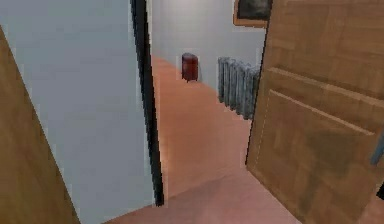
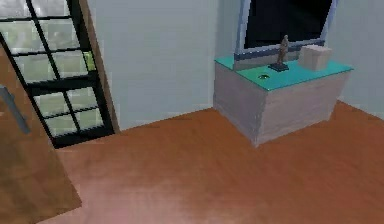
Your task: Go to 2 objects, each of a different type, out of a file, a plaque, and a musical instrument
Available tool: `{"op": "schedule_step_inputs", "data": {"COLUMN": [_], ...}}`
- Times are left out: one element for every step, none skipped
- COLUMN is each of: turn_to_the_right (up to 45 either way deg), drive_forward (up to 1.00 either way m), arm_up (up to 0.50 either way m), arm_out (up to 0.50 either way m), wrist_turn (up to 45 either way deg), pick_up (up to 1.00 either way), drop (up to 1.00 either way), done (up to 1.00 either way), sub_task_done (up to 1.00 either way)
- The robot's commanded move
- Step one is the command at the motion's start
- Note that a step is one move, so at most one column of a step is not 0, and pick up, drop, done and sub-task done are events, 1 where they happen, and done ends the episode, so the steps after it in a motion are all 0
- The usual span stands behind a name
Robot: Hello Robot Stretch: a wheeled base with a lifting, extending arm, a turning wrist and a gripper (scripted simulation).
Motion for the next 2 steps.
{"op": "schedule_step_inputs", "data": {"turn_to_the_right": [18.0, 0.0], "drive_forward": [0.0, 1.0], "arm_up": [0.0, 0.0], "arm_out": [0.0, 0.0], "wrist_turn": [0.0, 0.0], "pick_up": [0.0, 0.0], "drop": [0.0, 0.0], "done": [0.0, 0.0], "sub_task_done": [0.0, 0.0]}}
